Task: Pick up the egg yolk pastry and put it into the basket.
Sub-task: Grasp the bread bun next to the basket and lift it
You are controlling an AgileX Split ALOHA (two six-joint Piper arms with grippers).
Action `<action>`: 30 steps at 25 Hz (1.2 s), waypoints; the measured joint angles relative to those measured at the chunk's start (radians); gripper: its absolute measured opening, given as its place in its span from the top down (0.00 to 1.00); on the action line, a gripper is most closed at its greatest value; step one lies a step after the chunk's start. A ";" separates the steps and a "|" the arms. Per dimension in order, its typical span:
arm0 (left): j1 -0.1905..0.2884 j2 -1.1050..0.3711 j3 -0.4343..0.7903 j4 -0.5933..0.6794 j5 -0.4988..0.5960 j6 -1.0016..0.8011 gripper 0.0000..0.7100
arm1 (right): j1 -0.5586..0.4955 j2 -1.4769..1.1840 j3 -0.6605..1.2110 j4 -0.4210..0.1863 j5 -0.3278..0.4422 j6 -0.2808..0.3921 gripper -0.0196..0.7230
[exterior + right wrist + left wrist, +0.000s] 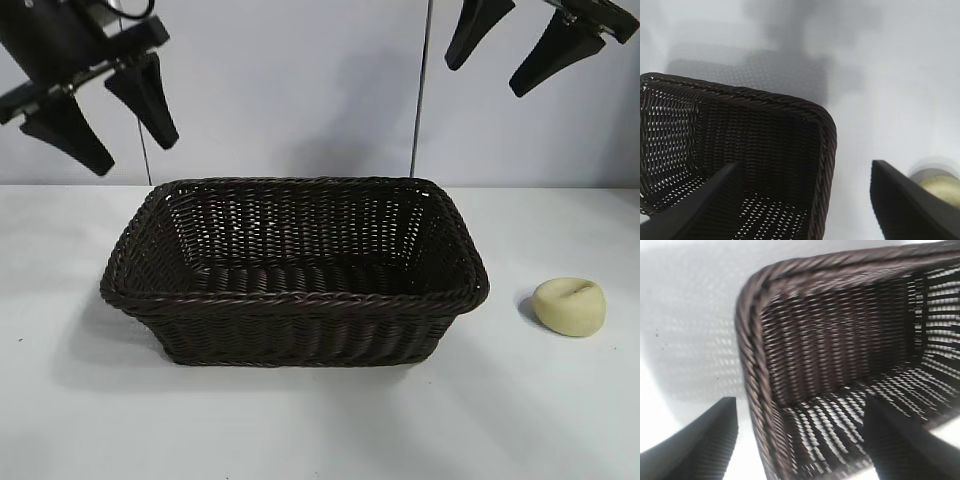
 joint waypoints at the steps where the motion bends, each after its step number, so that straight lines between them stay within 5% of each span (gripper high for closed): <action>1: 0.000 -0.028 0.000 0.000 0.004 -0.001 0.28 | 0.000 0.000 0.000 0.000 0.001 0.000 0.28; 10: -0.089 -0.173 0.153 -0.020 -0.090 -0.028 0.28 | 0.000 0.000 0.000 0.000 0.003 0.000 0.28; 30: -0.090 -0.153 0.210 -0.095 -0.245 -0.039 0.28 | 0.000 0.000 0.000 -0.036 0.028 0.000 0.28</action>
